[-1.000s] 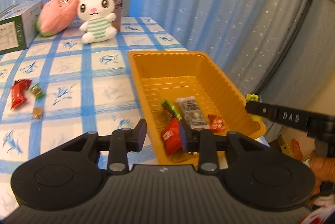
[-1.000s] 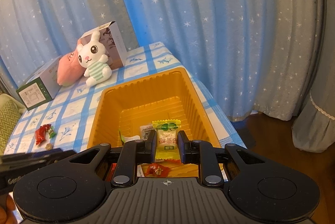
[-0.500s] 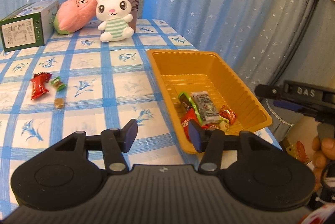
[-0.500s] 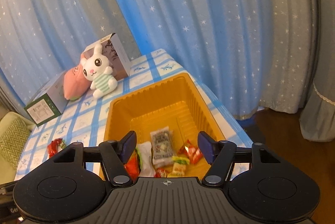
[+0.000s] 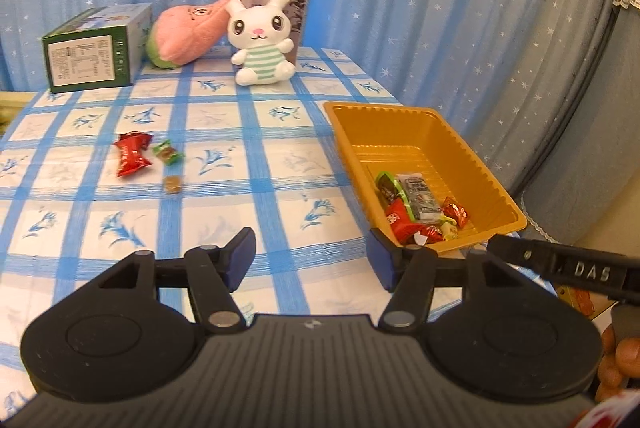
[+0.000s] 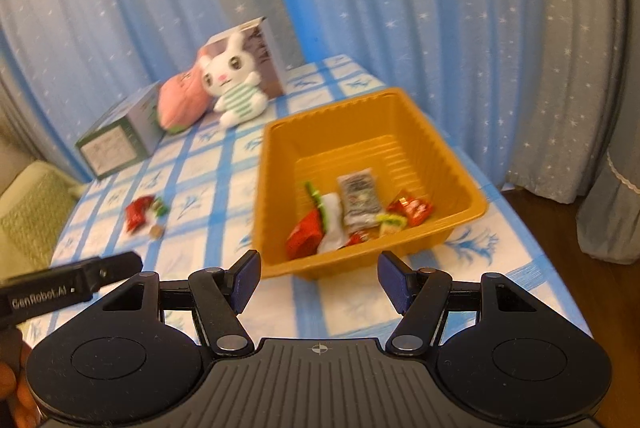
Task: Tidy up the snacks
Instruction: 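Withdraw both open tools from the tray back toward the remaining candies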
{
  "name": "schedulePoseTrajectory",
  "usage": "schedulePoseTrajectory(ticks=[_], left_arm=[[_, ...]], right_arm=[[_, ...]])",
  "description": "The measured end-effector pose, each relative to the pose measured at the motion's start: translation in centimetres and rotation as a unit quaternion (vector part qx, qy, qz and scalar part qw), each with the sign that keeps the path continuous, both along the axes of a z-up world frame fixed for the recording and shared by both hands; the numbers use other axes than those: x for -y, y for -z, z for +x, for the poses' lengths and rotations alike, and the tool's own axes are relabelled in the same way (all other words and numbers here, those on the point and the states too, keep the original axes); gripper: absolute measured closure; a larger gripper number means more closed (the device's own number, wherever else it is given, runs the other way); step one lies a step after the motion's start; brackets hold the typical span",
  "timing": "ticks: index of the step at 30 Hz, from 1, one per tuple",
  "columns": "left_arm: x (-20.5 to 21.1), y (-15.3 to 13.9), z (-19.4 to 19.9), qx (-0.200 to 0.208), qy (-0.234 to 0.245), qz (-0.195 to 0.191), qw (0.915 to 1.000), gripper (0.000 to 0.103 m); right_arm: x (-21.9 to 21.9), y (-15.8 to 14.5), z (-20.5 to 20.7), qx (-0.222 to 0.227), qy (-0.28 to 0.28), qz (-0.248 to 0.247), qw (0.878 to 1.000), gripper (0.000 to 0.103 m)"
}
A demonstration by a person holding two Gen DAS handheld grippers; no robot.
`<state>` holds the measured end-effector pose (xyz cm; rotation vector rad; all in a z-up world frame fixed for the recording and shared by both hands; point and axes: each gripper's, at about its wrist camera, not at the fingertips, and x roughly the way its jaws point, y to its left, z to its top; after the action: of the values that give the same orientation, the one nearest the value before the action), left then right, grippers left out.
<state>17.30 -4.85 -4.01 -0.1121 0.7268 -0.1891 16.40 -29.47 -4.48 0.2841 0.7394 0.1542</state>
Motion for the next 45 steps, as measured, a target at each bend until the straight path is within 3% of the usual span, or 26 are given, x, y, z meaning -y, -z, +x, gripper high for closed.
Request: schedulePoseTrajectory(ticks=[17,45], left_arm=[[-5.3,-1.9,-3.2,0.017,-0.042,0.002,0.9990,0.034],[-12.2,-1.4,-2.3,0.015,-0.096,0.003,0.9953,0.034]], right_arm=[[-6.5,-1.3,-1.0,0.013,-0.072,-0.031,0.997,0.038],[-12.8,-0.9,1.4,0.020,-0.128,-0.039,0.991,0.038]])
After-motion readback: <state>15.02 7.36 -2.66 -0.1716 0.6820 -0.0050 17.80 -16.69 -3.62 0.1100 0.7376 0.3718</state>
